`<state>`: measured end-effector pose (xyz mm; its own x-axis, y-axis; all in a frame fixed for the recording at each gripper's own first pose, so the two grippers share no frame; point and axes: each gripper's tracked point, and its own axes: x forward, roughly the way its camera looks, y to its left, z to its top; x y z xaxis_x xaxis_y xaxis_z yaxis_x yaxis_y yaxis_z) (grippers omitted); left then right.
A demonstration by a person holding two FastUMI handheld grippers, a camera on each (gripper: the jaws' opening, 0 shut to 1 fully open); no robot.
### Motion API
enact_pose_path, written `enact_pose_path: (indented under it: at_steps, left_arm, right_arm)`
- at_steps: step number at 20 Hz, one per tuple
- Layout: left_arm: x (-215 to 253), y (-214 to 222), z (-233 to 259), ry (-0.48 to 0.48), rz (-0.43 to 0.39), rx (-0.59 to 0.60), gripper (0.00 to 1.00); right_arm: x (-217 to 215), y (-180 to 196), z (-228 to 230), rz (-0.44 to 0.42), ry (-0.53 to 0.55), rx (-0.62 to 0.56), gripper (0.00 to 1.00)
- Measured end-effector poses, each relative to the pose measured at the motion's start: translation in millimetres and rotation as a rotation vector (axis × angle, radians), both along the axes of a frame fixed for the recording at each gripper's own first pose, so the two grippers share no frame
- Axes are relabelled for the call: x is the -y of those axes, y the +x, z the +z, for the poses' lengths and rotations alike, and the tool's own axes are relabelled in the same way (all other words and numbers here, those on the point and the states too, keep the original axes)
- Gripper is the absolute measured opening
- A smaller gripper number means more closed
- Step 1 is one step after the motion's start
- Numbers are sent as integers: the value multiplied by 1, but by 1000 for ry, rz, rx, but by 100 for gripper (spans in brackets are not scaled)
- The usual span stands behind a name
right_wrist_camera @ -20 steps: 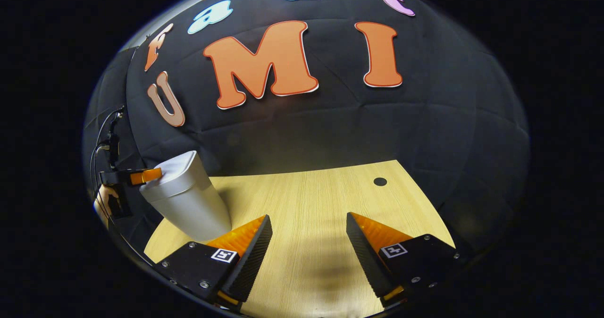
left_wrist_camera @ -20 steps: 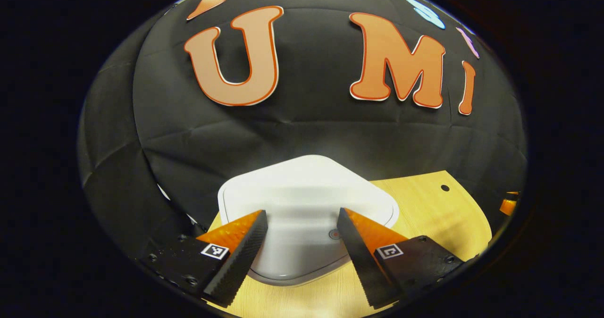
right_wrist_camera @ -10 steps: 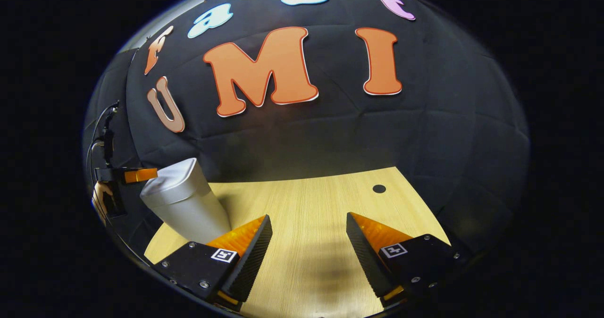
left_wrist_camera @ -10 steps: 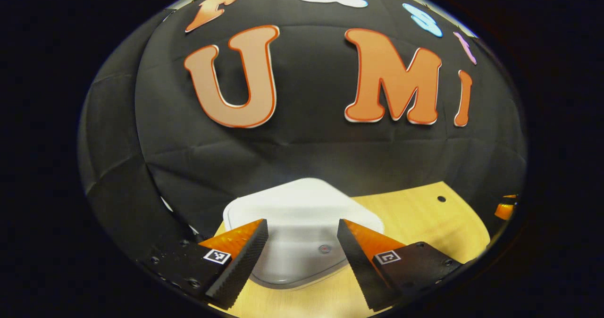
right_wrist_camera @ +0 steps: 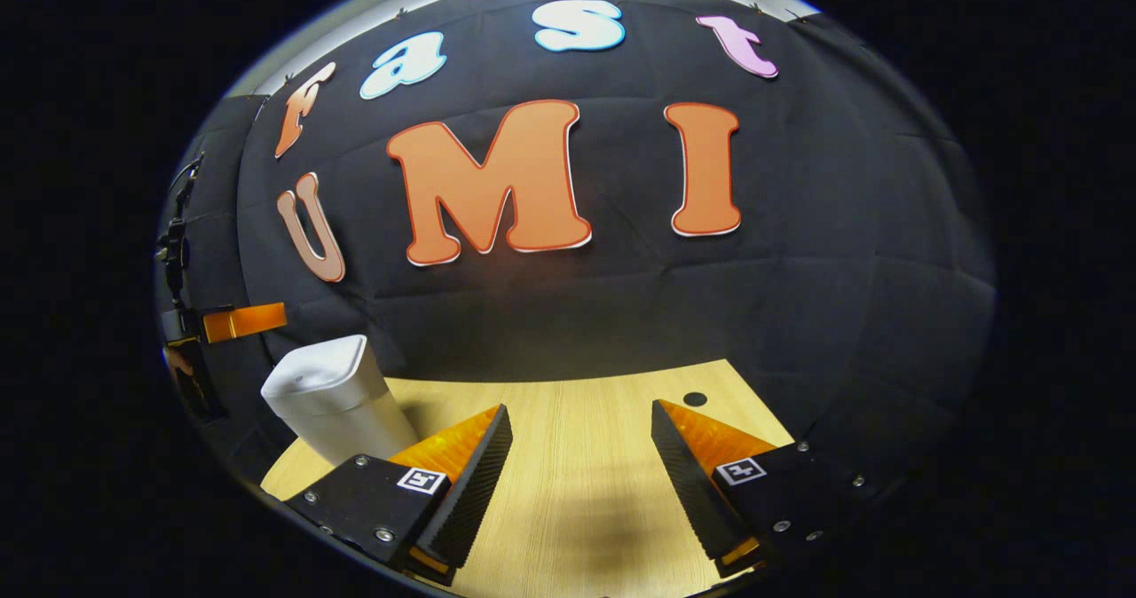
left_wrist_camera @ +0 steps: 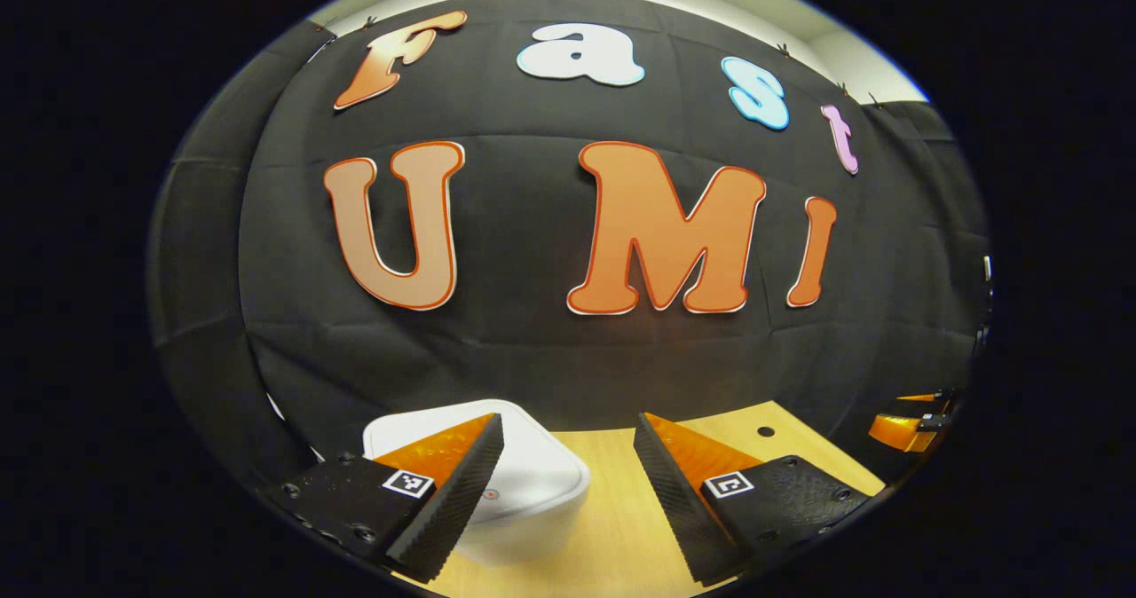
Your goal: Press the lid of the desktop garbage bin to open it, pick up the crumpled paper on the desktop and throw it into the bin, then pick up the pop can on the desktop and drop it into the bin, and finally close the garbage bin lid.
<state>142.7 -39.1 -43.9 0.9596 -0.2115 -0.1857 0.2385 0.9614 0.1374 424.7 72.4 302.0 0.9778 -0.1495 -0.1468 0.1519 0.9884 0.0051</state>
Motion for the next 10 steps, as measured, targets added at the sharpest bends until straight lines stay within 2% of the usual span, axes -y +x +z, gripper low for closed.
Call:
enact_pose_path:
  at_steps: [3, 5, 10]
  left_arm:
    - [4, -11, -11, -30, 3, 10, 94]
    - [0, -13, -10, 1, 21, 52, 94]
    - [12, -23, -17, 8, 0, 52, 94]
  right_arm:
    - [5, -5, 11, -26, -45, 40, 94]
    - [4, -9, 17, -32, -74, 64, 94]
    - [-1, -13, 20, -32, -96, 88, 94]
